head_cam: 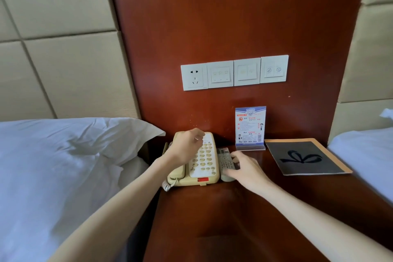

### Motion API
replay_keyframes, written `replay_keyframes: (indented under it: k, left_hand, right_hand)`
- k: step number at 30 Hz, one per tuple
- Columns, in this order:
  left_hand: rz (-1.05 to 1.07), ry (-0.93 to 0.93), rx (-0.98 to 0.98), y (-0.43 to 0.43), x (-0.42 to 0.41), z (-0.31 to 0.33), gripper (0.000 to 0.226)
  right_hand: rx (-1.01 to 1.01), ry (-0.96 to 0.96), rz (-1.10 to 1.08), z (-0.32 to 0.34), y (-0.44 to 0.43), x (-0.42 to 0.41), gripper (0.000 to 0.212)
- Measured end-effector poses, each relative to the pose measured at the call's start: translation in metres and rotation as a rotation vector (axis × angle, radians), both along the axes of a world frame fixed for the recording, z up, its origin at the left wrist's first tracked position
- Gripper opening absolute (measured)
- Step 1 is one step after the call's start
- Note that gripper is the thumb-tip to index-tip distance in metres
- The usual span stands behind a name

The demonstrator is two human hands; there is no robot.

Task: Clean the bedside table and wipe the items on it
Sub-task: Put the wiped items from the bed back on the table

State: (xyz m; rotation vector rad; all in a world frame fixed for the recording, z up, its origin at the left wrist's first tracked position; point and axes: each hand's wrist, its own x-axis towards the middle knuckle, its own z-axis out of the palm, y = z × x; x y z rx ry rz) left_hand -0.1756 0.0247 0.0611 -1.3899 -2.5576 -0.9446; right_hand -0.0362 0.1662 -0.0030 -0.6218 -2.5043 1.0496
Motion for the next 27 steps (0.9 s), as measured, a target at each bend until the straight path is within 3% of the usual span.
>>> replay_keyframes:
  k: [9,14,18,23,27]
  left_hand:
    - [0.033,-0.101,0.138,-0.083,0.024,0.034,0.019]
    - [0.087,-0.159,0.169,-0.139,0.031,0.041,0.019]
    - [0.149,-0.189,0.19,-0.186,0.039,0.048,0.017]
    - [0.262,-0.174,0.168,-0.25,0.055,0.044,0.02]
    - [0.453,-0.102,0.023,-0.302,0.057,0.042,0.019]
  right_hand:
    - [0.013,0.1,0.095,0.049,-0.045,-0.003,0.048]
    - [0.026,0.166,0.156,0.078,-0.077,-0.005,0.033]
    - [-0.041,0.217,0.217,0.087,-0.11,-0.012,0.032]
    - [-0.104,0.235,0.336,0.091,-0.166,-0.021,0.022]
    - [-0.107,0.214,0.479,0.09,-0.211,-0.025,0.017]
